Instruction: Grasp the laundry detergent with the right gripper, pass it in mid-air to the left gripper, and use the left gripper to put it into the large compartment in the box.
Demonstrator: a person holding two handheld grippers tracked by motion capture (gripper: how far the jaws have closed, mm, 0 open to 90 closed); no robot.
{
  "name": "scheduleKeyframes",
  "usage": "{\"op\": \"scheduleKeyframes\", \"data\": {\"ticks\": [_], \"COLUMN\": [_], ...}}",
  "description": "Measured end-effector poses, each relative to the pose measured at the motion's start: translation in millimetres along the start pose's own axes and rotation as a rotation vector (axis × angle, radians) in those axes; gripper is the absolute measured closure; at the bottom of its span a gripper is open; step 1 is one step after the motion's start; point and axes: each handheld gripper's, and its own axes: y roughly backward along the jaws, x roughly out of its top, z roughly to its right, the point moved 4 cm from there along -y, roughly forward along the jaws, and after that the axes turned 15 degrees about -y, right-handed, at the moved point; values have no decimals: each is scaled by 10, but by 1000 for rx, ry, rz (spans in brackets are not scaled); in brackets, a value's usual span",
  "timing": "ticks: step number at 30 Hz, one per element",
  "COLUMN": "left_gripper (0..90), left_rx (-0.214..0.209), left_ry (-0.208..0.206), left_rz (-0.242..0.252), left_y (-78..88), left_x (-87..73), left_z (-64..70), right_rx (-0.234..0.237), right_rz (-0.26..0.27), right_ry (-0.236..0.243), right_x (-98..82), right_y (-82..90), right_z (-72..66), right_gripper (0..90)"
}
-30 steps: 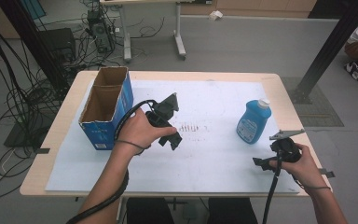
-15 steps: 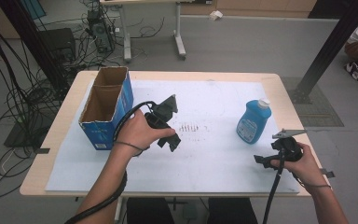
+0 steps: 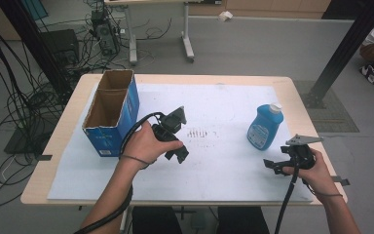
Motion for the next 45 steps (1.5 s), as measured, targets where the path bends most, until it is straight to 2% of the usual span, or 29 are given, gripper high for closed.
{"op": "scheduleKeyframes", "data": {"ticks": [9,14,21,29,36,45], "left_gripper": [81,81,81,81,81,81], "left_rx": [-5,-10,-11,-8,-12,-5], "left_ry": [-6,-2,-2,-7,-11,-29], "left_rz": [12,2,4,2,7,26], "left_y": [-66,-116,-135,-127,-122,-94], "left_x": [-14,-33,-43,-51,-53,-35], "left_z": [27,33,38,34,36,49], "right_rx": [38,48,65,84,80,49], "right_rz": [63,83,102,154,185,218], "right_ry": [-13,-21,-12,-7,-10,-16], "right_x": [20,22,8,-2,-9,-31], "right_y": [-25,-40,-71,-129,-168,-224], "right_z": [8,21,20,23,44,86], "right_gripper": [78,78,76,76,74,74]}}
